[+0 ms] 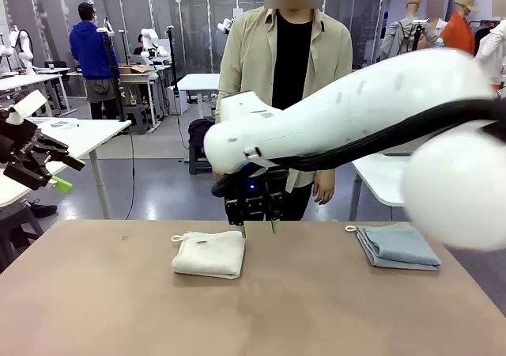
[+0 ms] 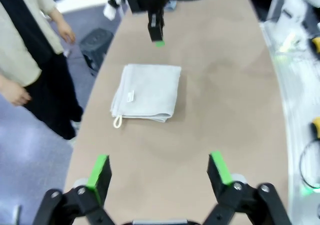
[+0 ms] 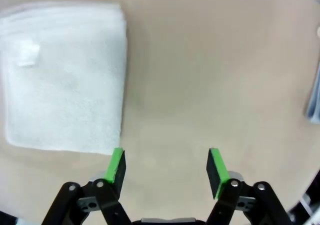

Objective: Fold the towels and place them in the basket.
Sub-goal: When a person lays out a Towel with hook on the table, fold it in half twice.

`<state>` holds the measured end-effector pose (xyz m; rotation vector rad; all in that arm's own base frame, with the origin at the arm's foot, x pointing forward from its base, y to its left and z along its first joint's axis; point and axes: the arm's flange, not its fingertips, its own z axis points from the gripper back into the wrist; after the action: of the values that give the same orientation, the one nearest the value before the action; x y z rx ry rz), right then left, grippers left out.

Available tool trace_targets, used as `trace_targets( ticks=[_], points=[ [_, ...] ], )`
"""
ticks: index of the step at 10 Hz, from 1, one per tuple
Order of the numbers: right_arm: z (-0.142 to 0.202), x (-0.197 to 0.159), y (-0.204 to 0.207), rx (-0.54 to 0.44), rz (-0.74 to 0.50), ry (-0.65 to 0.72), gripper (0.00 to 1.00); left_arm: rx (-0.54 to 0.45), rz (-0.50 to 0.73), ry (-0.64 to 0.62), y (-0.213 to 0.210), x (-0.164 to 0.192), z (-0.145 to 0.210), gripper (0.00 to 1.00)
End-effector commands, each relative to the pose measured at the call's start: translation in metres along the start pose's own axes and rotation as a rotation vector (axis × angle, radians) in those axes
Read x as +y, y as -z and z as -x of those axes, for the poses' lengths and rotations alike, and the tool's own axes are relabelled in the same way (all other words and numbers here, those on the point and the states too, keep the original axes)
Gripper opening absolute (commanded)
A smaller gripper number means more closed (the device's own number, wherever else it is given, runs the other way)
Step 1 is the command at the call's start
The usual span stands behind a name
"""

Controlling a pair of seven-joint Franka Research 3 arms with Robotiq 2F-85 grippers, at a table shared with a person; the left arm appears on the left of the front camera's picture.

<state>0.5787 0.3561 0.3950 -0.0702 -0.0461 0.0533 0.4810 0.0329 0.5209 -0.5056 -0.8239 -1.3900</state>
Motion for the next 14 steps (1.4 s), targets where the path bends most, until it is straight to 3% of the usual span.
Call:
trace_targets(
  ticks=[1,3,6,11,14],
  points=[
    [0.161,-0.120,0.038,-0.255,-0.179,0.007,0.82,-0.003,0.003,0.008,-0.001,-0.001,-0.001,0.98],
    [0.142,-0.128,0.029,-0.302,-0.273,0.018,0.82,-0.003,0.003,0.008,-0.001,-0.001,-0.001,0.98],
    [0.127,-0.134,0.017,-0.275,-0.439,0.074,0.82,-0.003,0.003,0.008,-0.001,-0.001,-0.001,0.98],
    [0.096,-0.138,0.002,-0.174,-0.550,0.167,0.82,-0.003,0.003,0.008,-0.001,-0.001,-0.001,0.98],
    [0.089,-0.138,0.000,-0.159,-0.547,0.124,0.82,-0.003,0.003,0.008,-0.001,-0.001,-0.001,0.98]
  ],
)
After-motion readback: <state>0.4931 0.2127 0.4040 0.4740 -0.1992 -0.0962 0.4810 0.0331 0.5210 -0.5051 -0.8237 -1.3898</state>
